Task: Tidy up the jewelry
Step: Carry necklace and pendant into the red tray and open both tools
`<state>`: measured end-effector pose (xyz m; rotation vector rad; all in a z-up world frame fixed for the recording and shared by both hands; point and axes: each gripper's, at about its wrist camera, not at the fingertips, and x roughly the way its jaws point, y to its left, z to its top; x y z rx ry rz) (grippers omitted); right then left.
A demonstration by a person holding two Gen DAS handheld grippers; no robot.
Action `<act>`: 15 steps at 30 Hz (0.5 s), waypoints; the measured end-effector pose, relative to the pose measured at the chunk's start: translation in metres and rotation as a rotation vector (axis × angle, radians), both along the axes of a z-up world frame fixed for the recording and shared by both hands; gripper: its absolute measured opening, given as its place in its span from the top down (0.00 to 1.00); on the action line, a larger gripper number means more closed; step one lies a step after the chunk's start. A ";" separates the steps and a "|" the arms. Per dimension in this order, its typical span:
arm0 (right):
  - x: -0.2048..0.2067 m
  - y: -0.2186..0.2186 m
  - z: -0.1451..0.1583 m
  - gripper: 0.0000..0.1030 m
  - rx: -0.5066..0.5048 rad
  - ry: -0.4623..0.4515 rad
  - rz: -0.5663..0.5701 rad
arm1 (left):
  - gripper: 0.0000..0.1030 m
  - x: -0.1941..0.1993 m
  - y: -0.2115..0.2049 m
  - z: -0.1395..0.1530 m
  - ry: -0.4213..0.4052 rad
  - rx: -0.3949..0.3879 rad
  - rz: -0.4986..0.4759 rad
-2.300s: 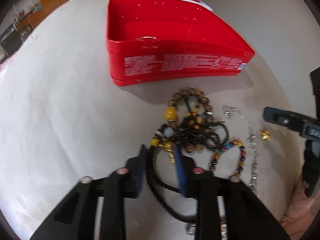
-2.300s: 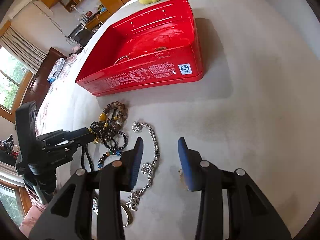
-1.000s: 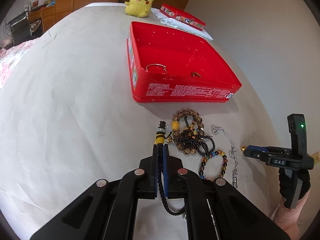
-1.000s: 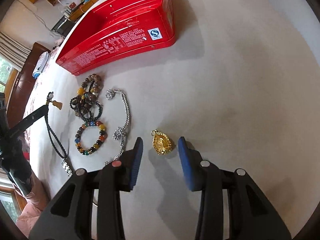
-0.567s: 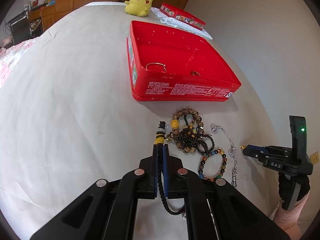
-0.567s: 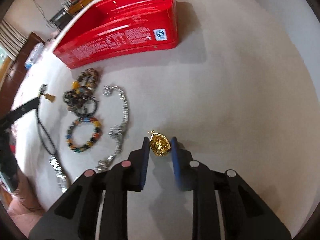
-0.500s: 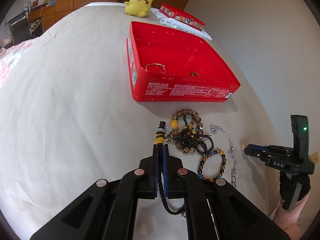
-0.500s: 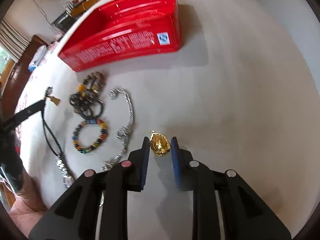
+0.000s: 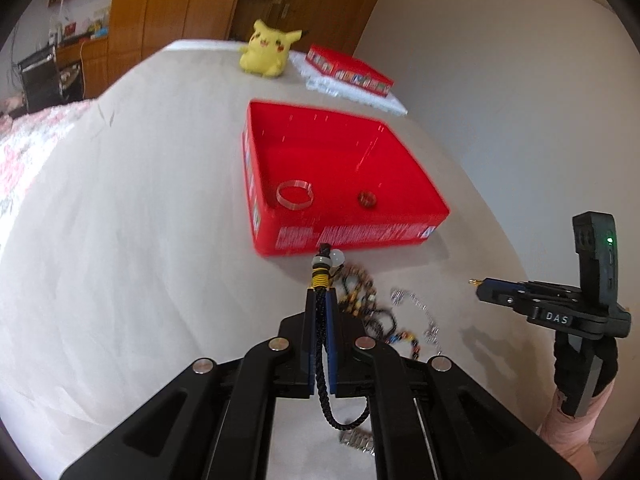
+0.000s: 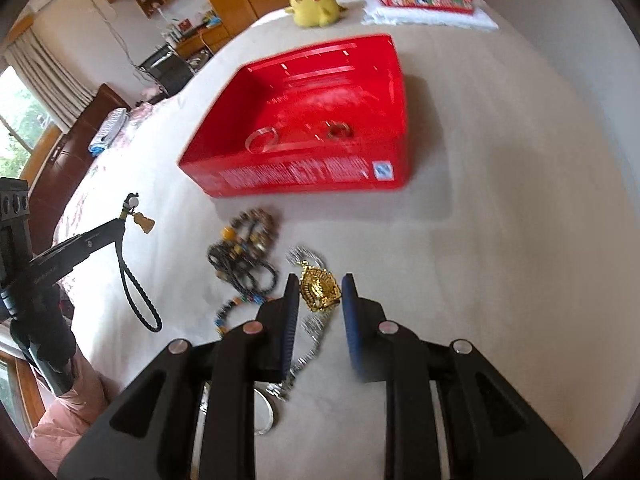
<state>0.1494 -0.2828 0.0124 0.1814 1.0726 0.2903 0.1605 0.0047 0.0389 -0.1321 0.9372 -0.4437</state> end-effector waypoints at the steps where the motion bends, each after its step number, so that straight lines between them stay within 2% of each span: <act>1: 0.003 0.002 0.003 0.80 0.002 -0.007 0.001 | 0.96 0.002 -0.001 0.005 -0.011 0.003 0.001; 8: 0.053 0.013 0.031 0.80 0.037 -0.055 -0.002 | 0.96 0.040 -0.025 0.048 -0.096 0.000 0.022; 11: 0.068 0.016 0.033 0.80 0.051 -0.057 0.001 | 0.96 0.061 -0.032 0.056 -0.113 -0.007 0.039; 15: 0.089 0.022 0.029 0.80 0.029 -0.041 0.007 | 0.96 0.087 -0.037 0.054 -0.092 -0.008 0.041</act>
